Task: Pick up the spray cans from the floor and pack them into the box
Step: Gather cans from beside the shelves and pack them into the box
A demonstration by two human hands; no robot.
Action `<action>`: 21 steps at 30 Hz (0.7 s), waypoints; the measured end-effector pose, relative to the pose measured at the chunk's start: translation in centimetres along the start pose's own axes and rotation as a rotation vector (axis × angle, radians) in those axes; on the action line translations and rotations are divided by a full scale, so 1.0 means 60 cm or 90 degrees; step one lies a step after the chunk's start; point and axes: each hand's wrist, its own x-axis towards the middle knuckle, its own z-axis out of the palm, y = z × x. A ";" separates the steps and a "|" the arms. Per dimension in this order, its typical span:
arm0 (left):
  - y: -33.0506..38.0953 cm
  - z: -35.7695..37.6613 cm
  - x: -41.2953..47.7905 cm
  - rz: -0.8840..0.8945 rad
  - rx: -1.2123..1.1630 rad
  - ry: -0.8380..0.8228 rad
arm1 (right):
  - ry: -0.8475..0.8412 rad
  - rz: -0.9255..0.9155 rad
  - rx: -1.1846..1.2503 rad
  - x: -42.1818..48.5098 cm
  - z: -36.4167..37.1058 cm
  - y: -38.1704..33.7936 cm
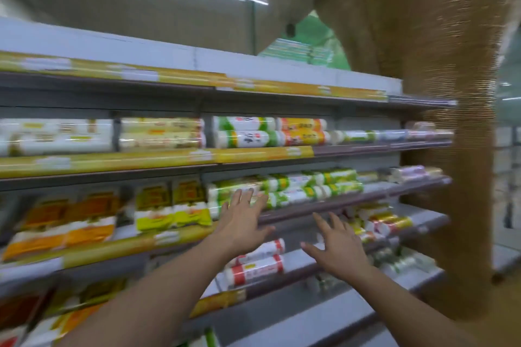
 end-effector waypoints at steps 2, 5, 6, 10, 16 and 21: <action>-0.061 -0.028 -0.041 -0.043 0.015 0.009 | -0.019 -0.036 0.014 0.005 0.014 -0.067; -0.158 -0.068 -0.118 -0.102 0.049 0.008 | -0.037 -0.094 0.041 0.006 0.037 -0.182; -0.192 -0.081 -0.148 -0.119 0.067 0.005 | -0.042 -0.116 0.052 0.003 0.046 -0.225; -0.335 -0.142 -0.277 -0.194 0.108 -0.011 | -0.070 -0.191 0.090 -0.028 0.096 -0.411; -0.534 -0.228 -0.482 -0.309 0.129 0.009 | -0.138 -0.277 0.129 -0.108 0.175 -0.684; -0.658 -0.250 -0.674 -0.414 0.120 -0.004 | -0.186 -0.338 0.134 -0.192 0.248 -0.846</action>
